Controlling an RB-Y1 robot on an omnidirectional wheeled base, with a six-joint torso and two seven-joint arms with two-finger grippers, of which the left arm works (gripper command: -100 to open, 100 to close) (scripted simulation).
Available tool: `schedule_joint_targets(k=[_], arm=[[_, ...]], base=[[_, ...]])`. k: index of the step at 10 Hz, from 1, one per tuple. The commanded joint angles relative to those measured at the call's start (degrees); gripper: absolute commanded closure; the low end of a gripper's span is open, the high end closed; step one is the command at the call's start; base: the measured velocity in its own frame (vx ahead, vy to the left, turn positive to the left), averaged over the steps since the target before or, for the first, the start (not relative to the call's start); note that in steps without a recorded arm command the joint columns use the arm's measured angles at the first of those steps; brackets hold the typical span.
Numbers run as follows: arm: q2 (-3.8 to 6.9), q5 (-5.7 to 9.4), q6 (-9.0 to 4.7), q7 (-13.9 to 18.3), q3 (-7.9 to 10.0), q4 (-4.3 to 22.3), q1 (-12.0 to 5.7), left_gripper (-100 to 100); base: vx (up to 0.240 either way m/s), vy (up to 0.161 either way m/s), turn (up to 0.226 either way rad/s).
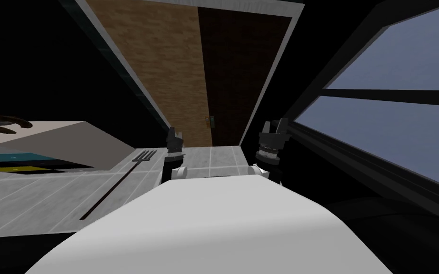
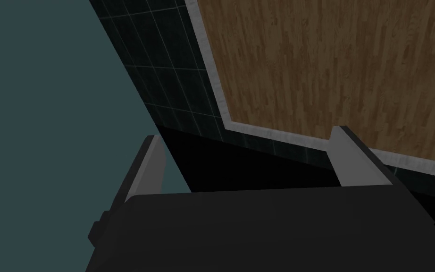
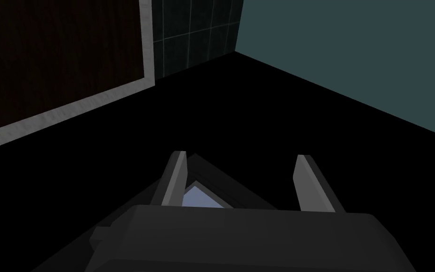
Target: Pull the door open
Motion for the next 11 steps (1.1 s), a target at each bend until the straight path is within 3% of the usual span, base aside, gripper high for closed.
schedule_joint_targets(k=[1, 11], arm=[[0.41, 0.23, 0.11, 0.29, 0.01, 1.65, -0.42, -100], [2.42, 1.66, 2.45, 1.8, 0.82, 13.52, -6.38, -100]], base=[[0.108, -0.03, -0.005], [0.096, -0.01, -0.008]])
